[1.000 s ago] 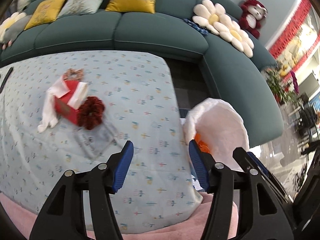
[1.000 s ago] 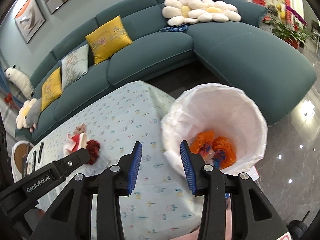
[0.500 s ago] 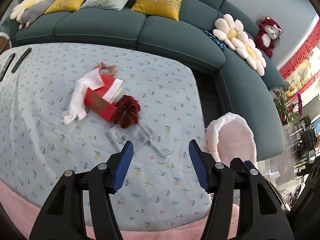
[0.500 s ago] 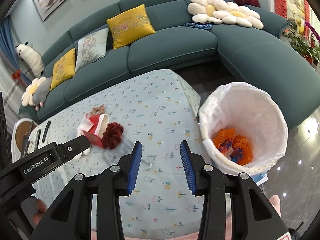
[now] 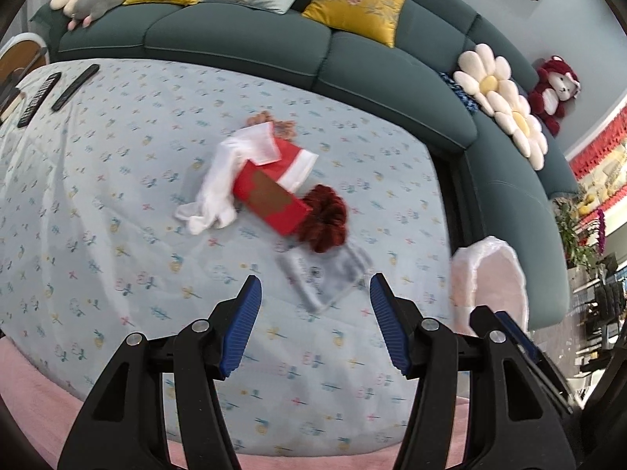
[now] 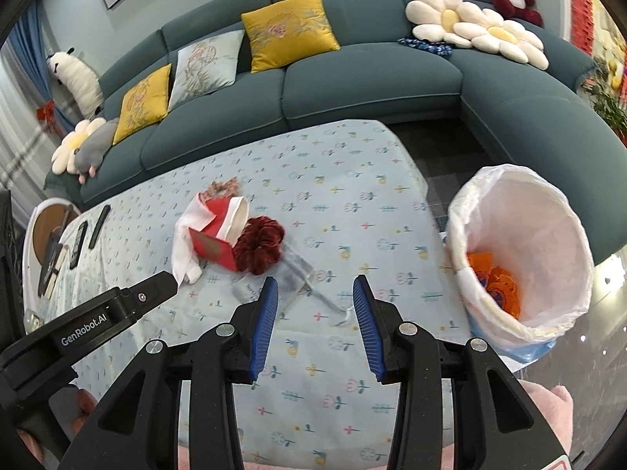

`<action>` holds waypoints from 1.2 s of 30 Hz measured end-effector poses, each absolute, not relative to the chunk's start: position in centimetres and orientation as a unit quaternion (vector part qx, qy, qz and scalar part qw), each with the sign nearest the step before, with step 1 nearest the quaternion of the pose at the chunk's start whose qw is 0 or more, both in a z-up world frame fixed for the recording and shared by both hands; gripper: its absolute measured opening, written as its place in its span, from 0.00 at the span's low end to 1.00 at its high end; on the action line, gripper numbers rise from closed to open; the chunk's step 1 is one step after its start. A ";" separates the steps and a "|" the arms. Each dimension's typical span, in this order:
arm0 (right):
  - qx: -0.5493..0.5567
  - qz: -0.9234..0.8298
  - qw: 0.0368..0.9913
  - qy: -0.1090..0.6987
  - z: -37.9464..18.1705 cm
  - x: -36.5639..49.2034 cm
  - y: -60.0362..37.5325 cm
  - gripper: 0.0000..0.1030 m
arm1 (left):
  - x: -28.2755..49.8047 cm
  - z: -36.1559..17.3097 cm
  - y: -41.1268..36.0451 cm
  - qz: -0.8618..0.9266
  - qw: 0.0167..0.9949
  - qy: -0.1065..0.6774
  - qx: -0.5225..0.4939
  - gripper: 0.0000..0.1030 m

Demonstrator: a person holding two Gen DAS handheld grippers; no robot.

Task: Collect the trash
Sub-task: 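Withdraw both tools from the wastebasket back over the table, then grasp the white cloth with the left tool while the right tool grasps the dark red scrunchie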

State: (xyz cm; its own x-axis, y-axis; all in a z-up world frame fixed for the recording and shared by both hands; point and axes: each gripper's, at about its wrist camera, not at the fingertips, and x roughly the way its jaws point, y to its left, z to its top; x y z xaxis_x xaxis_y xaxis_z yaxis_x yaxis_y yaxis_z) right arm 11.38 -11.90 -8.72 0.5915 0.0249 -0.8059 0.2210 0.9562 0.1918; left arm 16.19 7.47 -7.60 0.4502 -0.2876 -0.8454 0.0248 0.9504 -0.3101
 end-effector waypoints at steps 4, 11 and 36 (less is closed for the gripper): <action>0.131 -0.047 0.877 0.461 -9.8 12.7 -10.6 0.38 | 16.9 -9.1 9.2 -0.071 0.844 0.521 -0.109 0.53; 0.127 -0.033 0.865 0.484 -12.1 16.1 -8.6 0.38 | 19.6 -11.3 11.7 -0.034 0.851 0.522 -0.053 0.53; 0.135 -0.047 0.816 0.559 -21.8 26.5 -6.6 0.30 | 28.7 -19.5 12.6 -0.063 0.811 0.580 -0.029 0.19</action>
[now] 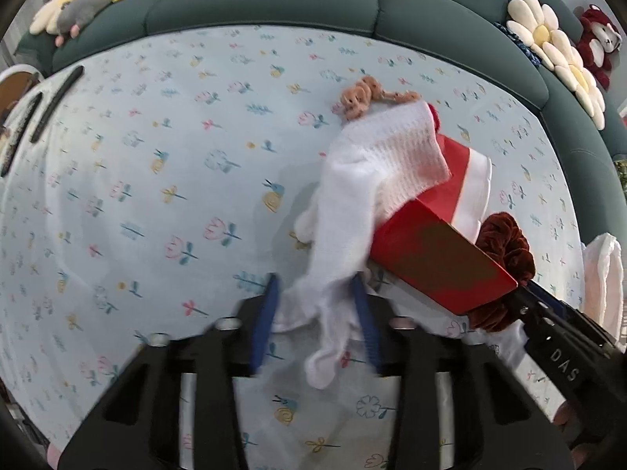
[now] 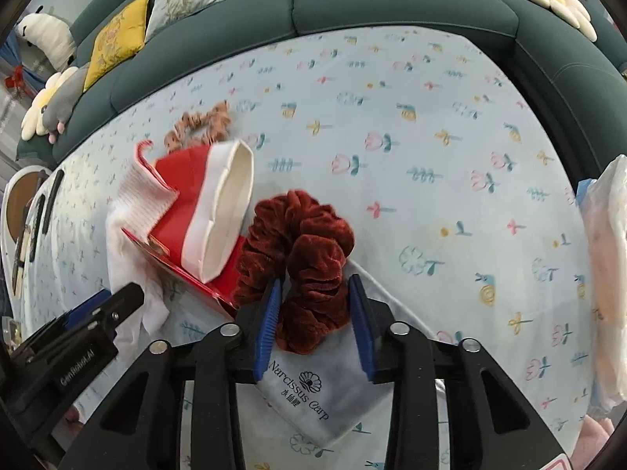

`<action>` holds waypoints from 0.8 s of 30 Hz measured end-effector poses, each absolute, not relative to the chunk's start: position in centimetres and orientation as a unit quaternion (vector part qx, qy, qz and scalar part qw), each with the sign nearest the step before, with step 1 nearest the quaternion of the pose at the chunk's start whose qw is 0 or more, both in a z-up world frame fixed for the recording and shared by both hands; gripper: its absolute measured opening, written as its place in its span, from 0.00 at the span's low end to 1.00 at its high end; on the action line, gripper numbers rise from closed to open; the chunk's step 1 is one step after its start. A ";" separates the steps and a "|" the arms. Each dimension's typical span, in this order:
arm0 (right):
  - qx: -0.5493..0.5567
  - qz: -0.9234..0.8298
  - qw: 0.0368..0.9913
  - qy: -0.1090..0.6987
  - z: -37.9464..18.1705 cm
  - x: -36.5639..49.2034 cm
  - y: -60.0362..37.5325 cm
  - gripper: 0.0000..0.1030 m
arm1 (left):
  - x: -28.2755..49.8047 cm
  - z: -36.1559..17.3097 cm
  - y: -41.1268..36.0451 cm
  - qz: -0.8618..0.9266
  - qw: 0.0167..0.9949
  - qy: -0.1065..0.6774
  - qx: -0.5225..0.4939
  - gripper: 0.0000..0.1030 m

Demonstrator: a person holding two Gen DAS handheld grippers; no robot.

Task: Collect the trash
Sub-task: 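Grasp the white cloth with the left tool while the right tool grasps the dark red scrunchie, then carry the white cloth and dark red scrunchie over the wastebasket with both tools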

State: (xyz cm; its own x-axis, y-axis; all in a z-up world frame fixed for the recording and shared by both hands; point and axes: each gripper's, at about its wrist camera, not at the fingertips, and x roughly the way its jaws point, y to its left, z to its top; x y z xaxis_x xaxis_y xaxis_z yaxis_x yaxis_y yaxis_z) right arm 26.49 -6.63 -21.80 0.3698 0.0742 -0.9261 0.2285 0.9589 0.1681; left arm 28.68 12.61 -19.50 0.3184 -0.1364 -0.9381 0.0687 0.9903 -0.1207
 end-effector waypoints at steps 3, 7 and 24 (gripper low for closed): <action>0.138 -0.043 0.817 0.558 -21.9 26.0 -6.6 0.23 | 28.1 -19.8 12.5 -0.070 0.810 0.582 -0.036 0.12; 0.152 -0.035 0.813 0.560 -22.0 25.2 -6.8 0.18 | 27.1 -19.6 12.4 -0.075 0.810 0.580 -0.037 0.07; 0.165 -0.011 0.855 0.492 -13.6 21.0 -7.3 0.13 | 21.9 -11.1 12.2 -0.073 0.852 0.515 -0.050 0.06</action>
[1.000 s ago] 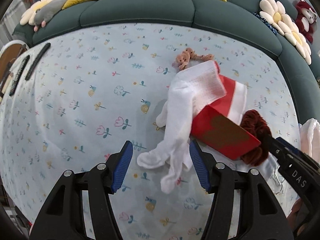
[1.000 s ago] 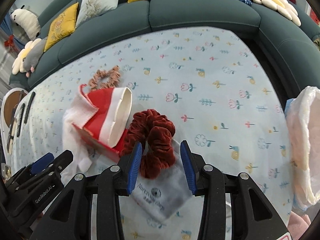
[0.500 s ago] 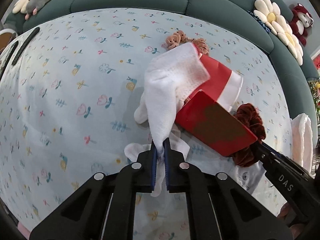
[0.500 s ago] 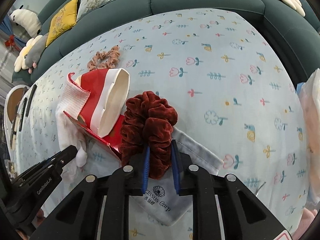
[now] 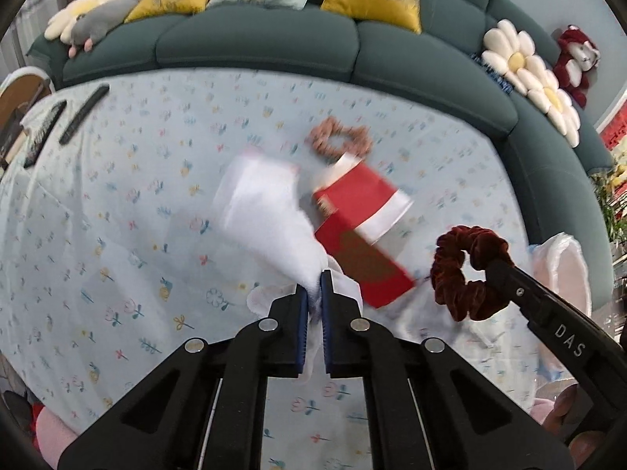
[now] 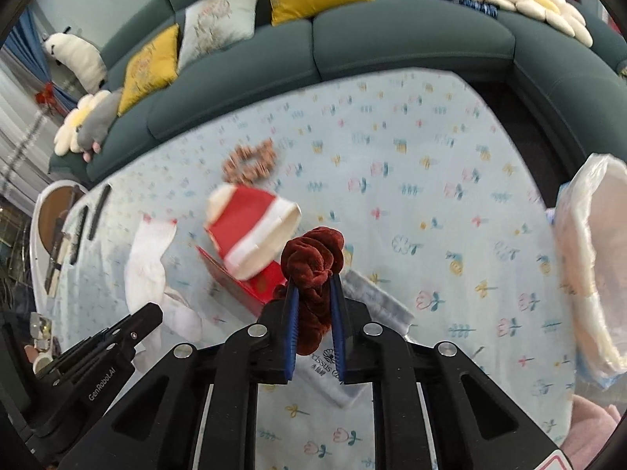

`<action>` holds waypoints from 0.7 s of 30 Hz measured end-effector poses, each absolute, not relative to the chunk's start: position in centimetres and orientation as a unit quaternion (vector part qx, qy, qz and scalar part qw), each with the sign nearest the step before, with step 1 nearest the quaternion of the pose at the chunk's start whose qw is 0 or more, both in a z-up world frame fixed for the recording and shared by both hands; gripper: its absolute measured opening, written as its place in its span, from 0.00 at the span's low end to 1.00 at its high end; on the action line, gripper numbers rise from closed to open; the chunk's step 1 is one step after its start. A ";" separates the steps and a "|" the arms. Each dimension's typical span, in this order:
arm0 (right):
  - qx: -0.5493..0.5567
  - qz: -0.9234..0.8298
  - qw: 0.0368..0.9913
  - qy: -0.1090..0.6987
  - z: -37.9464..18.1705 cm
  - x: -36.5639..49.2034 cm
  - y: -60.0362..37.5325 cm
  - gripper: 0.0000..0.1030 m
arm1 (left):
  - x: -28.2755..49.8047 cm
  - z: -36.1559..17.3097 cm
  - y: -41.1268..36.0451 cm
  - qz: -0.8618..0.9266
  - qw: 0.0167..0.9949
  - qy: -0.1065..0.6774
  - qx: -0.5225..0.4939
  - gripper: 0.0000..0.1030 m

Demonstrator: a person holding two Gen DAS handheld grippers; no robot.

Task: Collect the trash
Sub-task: 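Carry the white cloth and dark red scrunchie over the wastebasket with both tools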

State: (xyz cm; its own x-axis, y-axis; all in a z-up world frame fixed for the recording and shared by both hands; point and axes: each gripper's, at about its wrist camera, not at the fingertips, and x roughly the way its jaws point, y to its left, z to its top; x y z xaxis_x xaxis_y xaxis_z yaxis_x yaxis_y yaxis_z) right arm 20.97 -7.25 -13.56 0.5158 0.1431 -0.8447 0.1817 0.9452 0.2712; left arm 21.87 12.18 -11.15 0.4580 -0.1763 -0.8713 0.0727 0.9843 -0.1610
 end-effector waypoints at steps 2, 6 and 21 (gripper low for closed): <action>0.165 -0.008 0.864 0.475 -11.7 20.3 -7.7 0.13 | 21.3 -9.1 11.5 -0.081 0.861 0.500 -0.049 0.06; 0.169 -0.007 0.880 0.445 -8.3 19.1 -8.9 0.13 | 20.1 -5.6 9.8 -0.101 0.875 0.472 -0.043 0.06; 0.180 -0.042 0.913 0.364 -0.9 13.5 -16.4 0.13 | 15.1 2.4 -1.0 -0.197 0.890 0.412 -0.014 0.06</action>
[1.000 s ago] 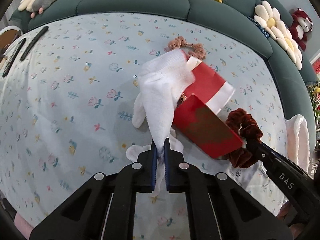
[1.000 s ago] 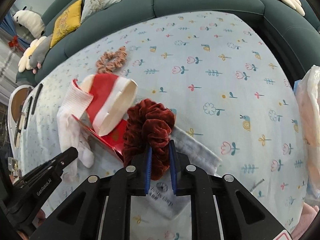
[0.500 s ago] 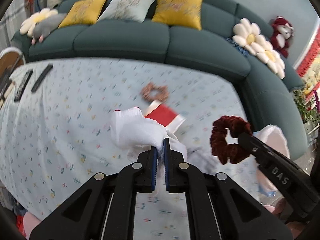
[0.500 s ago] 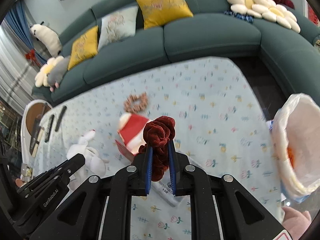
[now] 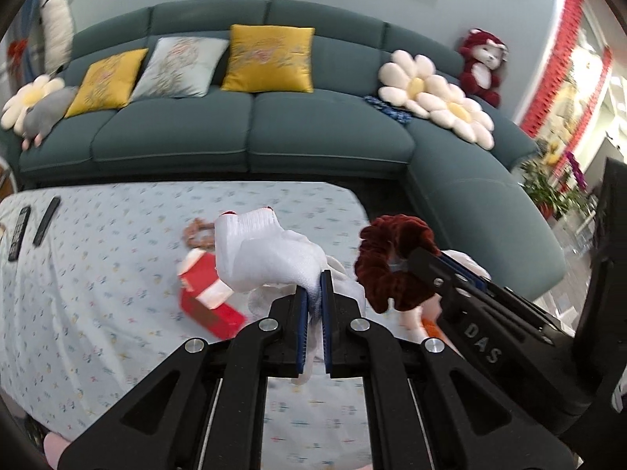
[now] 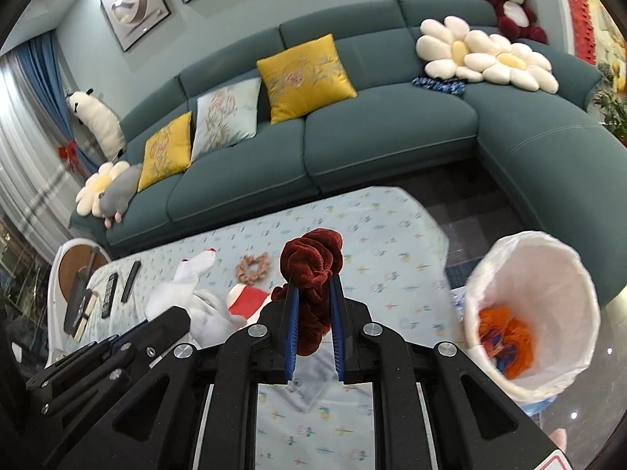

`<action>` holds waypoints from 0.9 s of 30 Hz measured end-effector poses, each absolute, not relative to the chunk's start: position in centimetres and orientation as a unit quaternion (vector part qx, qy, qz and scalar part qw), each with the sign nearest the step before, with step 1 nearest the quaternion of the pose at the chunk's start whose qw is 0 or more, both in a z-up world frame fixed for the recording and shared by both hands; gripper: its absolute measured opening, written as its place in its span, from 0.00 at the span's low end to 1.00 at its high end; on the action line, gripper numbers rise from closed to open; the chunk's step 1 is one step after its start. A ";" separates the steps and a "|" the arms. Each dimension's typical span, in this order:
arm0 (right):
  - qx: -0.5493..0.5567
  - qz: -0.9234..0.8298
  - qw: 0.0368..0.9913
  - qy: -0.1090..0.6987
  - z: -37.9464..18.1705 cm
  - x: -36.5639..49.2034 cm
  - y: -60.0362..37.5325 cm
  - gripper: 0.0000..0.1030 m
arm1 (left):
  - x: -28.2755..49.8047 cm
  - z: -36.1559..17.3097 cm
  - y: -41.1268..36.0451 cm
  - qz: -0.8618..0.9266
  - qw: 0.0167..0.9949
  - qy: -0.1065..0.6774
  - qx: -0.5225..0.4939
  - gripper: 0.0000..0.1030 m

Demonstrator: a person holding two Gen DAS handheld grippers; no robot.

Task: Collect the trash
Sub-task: 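Carry the white cloth and dark red scrunchie over the wastebasket with both tools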

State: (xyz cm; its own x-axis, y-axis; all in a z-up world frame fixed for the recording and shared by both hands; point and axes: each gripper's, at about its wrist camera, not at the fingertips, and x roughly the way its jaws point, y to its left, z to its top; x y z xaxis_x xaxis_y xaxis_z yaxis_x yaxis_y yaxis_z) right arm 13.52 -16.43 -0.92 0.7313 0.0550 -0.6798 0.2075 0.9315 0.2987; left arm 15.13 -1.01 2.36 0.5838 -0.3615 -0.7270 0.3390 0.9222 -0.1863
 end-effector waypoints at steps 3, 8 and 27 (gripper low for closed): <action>0.193 -0.057 0.912 0.357 -0.8 12.5 -18.9 0.13 | 14.4 2.5 -3.6 -0.216 0.885 0.412 -0.002 0.06; 0.207 -0.083 0.910 0.349 -1.1 10.6 -22.9 0.13 | 13.5 2.4 -7.8 -0.246 0.876 0.415 0.017 0.06; 0.272 -0.178 0.875 0.358 -6.5 4.9 -35.5 0.13 | 11.4 -1.4 -21.1 -0.320 0.830 0.450 0.079 0.06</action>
State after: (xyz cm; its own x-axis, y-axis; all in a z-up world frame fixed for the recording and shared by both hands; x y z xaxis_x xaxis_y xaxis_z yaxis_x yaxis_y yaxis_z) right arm 4.90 -35.54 -6.51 0.6798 -0.1165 -0.7241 0.5061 0.7890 0.3482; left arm 11.36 -21.09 -1.38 0.3902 -0.4609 -0.7971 0.6028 0.7822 -0.1572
